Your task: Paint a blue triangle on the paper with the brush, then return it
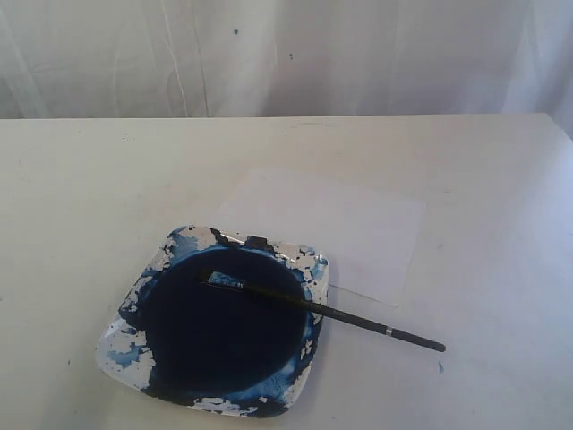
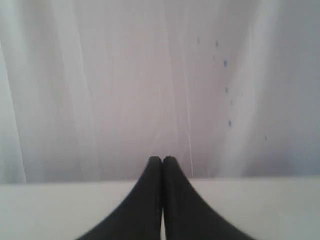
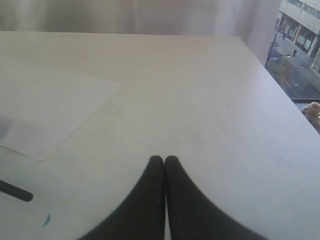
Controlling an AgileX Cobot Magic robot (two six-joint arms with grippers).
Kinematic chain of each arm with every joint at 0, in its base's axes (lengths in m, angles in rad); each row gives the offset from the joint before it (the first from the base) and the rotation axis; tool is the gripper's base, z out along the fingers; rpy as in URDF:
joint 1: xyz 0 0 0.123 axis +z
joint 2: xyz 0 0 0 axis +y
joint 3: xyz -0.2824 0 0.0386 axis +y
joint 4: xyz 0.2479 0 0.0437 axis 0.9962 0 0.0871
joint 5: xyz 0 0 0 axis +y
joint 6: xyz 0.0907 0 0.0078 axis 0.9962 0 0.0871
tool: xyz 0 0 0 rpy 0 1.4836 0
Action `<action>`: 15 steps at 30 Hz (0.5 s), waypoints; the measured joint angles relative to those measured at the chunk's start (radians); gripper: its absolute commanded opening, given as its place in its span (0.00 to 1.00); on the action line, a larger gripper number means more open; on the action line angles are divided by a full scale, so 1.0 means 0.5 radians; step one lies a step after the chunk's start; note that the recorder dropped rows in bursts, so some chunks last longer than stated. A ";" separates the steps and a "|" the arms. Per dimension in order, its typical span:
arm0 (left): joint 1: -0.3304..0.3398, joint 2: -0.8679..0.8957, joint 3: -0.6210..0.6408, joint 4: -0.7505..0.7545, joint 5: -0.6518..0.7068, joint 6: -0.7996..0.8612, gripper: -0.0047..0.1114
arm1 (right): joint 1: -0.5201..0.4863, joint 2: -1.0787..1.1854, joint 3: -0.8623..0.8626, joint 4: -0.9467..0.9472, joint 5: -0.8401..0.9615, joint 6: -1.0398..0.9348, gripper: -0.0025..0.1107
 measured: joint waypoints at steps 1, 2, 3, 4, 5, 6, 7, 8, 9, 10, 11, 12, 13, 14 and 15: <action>0.000 -0.004 0.000 -0.001 -0.110 -0.005 0.04 | 0.000 0.000 0.000 0.000 0.004 0.000 0.02; 0.000 -0.004 0.000 -0.005 -0.256 -0.016 0.04 | 0.000 0.000 0.000 0.000 0.004 0.000 0.02; 0.000 -0.004 0.000 -0.005 -0.404 -0.039 0.04 | 0.000 0.000 0.000 0.000 0.004 0.000 0.02; 0.000 -0.004 0.000 -0.005 -0.517 -0.063 0.04 | 0.000 0.000 0.000 0.000 0.004 0.000 0.02; 0.000 -0.004 0.000 -0.001 -0.639 -0.094 0.04 | 0.000 0.000 0.000 0.000 0.004 0.000 0.02; 0.000 -0.004 0.000 -0.001 -0.750 -0.112 0.04 | 0.000 0.000 0.000 0.000 0.004 0.000 0.02; 0.000 -0.004 -0.004 -0.001 -0.796 -0.122 0.04 | 0.000 0.000 0.000 0.000 0.004 0.000 0.02; 0.000 -0.004 -0.032 -0.001 -0.818 -0.135 0.04 | 0.000 0.000 0.000 0.000 0.004 0.000 0.02; 0.000 -0.008 -0.074 -0.005 -0.820 -0.138 0.04 | 0.000 0.000 0.000 0.000 0.004 0.000 0.02; 0.000 0.001 -0.177 -0.015 -0.822 -0.142 0.04 | 0.000 0.000 0.000 0.000 0.004 0.000 0.02; 0.000 0.026 -0.248 -0.028 -0.825 -0.142 0.04 | 0.000 0.000 0.000 0.000 0.004 0.000 0.02; 0.000 0.109 -0.408 -0.045 -0.827 -0.132 0.04 | 0.000 0.000 0.000 0.000 0.004 0.000 0.02; 0.000 0.170 -0.494 -0.063 -0.830 -0.110 0.04 | 0.000 0.000 0.000 0.000 0.004 0.000 0.02; 0.000 0.306 -0.658 -0.105 -0.830 -0.044 0.04 | 0.000 0.000 0.000 0.000 0.004 0.000 0.02; 0.000 0.393 -0.750 -0.130 -0.832 0.003 0.04 | 0.000 0.000 0.000 0.000 0.004 0.000 0.02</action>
